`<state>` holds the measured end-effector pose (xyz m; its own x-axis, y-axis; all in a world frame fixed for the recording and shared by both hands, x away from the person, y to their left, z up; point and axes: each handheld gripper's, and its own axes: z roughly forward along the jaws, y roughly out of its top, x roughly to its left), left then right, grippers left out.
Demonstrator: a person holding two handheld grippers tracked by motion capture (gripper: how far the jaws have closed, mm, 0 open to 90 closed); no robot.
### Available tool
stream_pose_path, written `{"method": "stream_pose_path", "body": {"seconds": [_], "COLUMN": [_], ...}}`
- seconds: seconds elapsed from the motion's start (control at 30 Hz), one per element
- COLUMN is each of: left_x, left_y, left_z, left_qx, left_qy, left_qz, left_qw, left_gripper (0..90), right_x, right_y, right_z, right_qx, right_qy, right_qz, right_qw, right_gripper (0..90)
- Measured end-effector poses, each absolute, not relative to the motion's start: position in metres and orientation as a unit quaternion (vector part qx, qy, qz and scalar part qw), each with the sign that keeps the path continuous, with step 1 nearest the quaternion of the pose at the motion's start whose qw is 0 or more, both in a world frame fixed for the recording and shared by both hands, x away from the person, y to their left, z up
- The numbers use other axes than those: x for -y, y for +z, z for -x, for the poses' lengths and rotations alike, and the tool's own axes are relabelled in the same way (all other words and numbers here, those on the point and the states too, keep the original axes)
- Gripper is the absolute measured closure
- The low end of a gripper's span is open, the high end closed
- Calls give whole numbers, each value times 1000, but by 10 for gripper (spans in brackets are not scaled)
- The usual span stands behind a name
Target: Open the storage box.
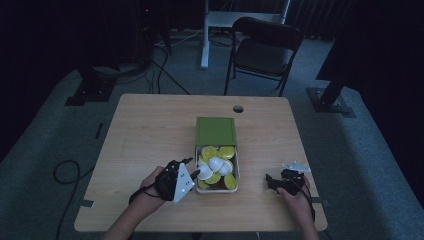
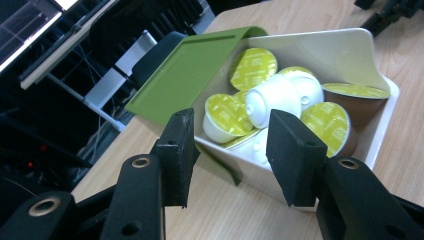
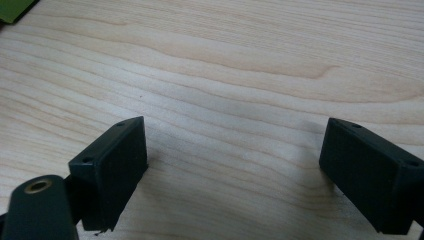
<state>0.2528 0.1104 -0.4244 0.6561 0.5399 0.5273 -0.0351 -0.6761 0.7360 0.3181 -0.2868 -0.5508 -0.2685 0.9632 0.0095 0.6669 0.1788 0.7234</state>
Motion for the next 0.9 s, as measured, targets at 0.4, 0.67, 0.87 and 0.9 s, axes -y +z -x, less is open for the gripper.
{"method": "stream_pose_path", "body": {"seconds": [0.4,0.67,0.87,0.9], "left_x": [-139,-160,-173,-174], "left_y": [-422,-425,-428,-429], "left_z": [-259,-268,-274,-274], "left_qx": [-191,-229,-249,-251], "left_qy": [366,343,326,325], "left_qz": [-821,-812,-811,-813], "left_qw": [395,412,416,414], "left_gripper": [473,415,326,312], "right_x": [287,287,287,287], "right_y": [-551,-551,-551,-551], "right_z": [-318,-318,-318,-318], "right_qx": [-731,-731,-731,-731], "right_qy": [316,316,316,316], "right_qz": [-557,-557,-557,-557], "right_qw": [235,234,234,234], "right_gripper": [115,115,114,114]}}
